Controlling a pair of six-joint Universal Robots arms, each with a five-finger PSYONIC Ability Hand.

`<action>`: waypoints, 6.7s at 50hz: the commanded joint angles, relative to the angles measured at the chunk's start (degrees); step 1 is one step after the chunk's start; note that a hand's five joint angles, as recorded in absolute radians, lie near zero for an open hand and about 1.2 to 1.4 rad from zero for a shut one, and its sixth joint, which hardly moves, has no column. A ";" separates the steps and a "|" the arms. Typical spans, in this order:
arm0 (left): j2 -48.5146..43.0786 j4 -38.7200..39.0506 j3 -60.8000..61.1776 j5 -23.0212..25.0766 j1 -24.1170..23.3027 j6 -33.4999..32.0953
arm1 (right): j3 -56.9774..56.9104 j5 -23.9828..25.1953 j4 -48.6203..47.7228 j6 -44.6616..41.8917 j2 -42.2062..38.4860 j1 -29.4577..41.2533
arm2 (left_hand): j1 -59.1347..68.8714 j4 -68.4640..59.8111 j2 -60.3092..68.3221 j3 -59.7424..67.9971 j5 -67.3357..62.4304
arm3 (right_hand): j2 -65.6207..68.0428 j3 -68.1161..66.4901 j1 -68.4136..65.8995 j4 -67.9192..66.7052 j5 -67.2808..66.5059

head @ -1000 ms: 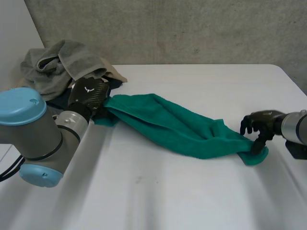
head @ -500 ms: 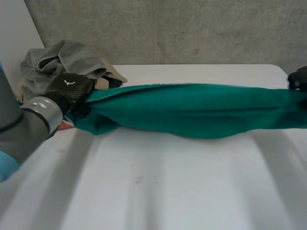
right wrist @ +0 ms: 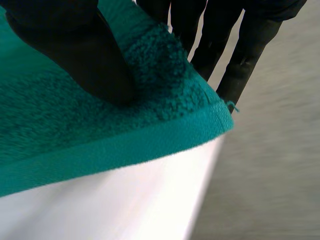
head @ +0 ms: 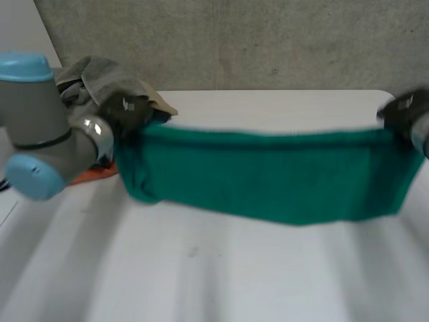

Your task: Fold the laundry.

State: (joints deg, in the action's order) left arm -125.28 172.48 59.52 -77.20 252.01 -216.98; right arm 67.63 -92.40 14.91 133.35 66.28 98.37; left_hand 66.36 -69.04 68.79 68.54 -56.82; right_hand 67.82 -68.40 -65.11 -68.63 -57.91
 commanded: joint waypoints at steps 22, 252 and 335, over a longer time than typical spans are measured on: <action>-1.55 34.59 7.26 -5.77 -1.78 17.82 | 7.40 -0.24 -34.95 10.00 -1.24 2.27 | 13.64 -10.96 11.21 11.46 -13.18 | 12.18 -11.60 -14.89 -11.37 -12.09; 18.03 18.95 30.12 -10.77 -13.84 12.37 | 29.76 2.75 -36.36 10.70 5.35 19.56 | -54.63 57.31 -57.06 -56.81 55.09 | 12.18 -11.60 -14.89 -11.37 -12.09; 27.01 20.26 37.87 -11.48 -5.91 18.96 | 19.29 9.00 -35.74 24.57 -2.75 39.90 | -54.63 57.31 -57.06 -56.81 55.10 | -54.70 55.28 51.99 55.51 54.79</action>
State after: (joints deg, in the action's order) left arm -98.12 192.05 99.76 -88.56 246.83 -198.59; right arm 84.16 -82.47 -18.67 144.03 54.72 142.61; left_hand 11.67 -12.70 12.98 13.35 -2.91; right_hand 18.58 -18.81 -18.37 -18.78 -7.96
